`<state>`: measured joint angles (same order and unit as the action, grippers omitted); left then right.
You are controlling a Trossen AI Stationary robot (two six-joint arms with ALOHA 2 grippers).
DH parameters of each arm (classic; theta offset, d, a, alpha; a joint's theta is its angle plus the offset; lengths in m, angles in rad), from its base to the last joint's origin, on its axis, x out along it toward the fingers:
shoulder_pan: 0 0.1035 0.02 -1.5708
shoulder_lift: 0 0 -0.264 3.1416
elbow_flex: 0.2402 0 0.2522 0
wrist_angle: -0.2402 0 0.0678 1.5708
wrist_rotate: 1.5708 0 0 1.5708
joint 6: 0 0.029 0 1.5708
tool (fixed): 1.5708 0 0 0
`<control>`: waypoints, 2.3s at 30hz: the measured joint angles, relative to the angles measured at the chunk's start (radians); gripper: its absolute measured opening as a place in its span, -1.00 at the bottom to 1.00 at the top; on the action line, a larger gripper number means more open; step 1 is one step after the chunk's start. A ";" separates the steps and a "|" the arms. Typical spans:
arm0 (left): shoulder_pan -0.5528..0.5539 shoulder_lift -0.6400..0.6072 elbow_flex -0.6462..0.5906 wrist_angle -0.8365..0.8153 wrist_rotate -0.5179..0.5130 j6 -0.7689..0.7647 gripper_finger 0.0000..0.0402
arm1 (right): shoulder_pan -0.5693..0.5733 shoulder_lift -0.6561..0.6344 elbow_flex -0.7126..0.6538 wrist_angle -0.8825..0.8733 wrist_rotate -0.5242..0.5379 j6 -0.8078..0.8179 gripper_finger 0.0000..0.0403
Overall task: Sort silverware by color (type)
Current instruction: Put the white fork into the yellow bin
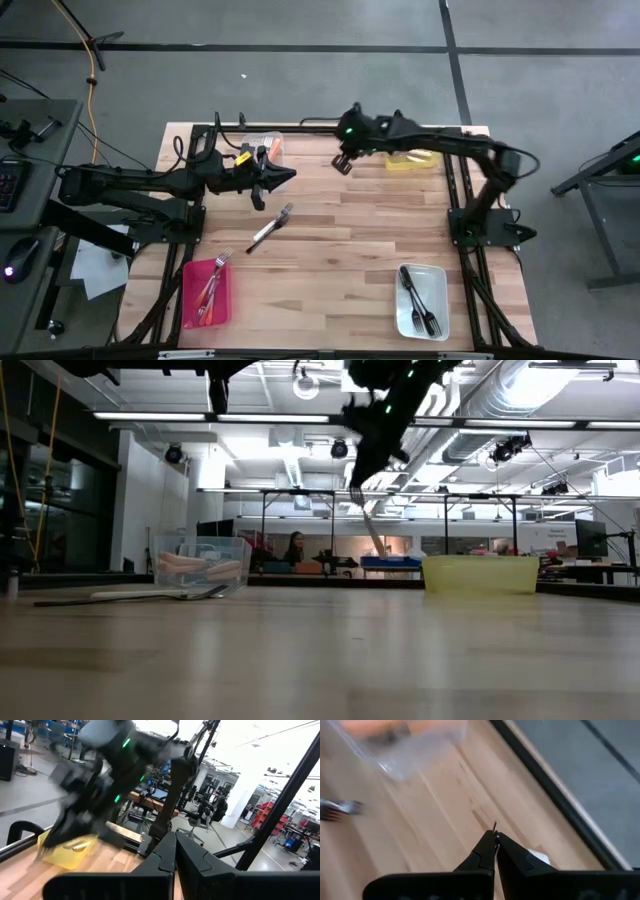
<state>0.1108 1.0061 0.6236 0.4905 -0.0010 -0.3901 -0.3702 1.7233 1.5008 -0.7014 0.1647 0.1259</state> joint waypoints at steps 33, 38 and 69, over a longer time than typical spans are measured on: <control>0.000 0.000 0.089 -0.136 0.034 0.237 -1.00 | 0.273 -0.620 -0.502 0.480 -0.338 0.398 -1.00; 0.000 0.000 0.089 -0.135 0.034 0.223 -1.00 | 0.273 -0.619 -0.502 0.483 -0.340 0.398 -1.00; 0.000 0.000 0.089 -0.136 -0.049 0.219 -1.00 | -0.465 -0.065 -0.011 -0.420 -0.052 -0.077 -1.00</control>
<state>0.1108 1.0061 0.7124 0.3550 -0.0502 -0.1707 -0.8348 1.6587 1.4897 -1.1217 0.1122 0.0492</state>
